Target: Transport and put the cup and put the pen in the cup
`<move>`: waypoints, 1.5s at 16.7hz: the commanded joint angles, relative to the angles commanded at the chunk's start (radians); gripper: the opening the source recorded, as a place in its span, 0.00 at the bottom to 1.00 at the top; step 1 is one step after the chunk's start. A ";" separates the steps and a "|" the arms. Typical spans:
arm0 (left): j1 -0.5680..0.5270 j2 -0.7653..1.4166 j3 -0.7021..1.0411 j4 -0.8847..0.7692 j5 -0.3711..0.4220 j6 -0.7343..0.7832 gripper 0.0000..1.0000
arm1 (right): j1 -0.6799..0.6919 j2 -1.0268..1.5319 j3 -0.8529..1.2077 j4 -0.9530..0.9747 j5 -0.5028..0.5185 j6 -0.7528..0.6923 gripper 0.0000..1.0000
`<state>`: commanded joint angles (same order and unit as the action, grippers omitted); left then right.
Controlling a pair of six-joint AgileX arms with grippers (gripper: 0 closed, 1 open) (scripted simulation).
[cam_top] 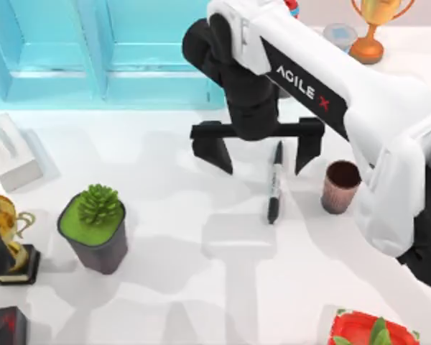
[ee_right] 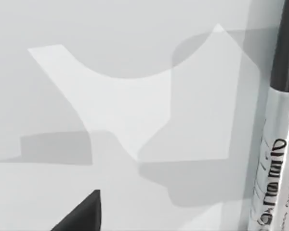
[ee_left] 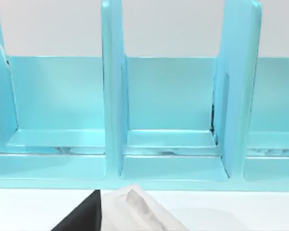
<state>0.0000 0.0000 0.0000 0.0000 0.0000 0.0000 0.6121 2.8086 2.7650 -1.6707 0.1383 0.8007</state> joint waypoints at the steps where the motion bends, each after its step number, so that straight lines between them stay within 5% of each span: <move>1: 0.000 0.000 0.000 0.000 0.000 0.000 1.00 | 0.000 -0.014 -0.038 0.026 0.000 0.000 1.00; 15: 0.000 0.000 0.000 0.000 0.000 0.000 1.00 | -0.021 -0.184 -0.544 0.364 0.000 -0.022 1.00; 25: 0.000 0.000 0.000 0.000 0.000 0.000 1.00 | -0.026 -0.210 -0.623 0.418 0.001 -0.027 1.00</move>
<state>0.0000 0.0000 0.0000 0.0000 0.0000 0.0000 0.5862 2.5991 2.1422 -1.2522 0.1390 0.7734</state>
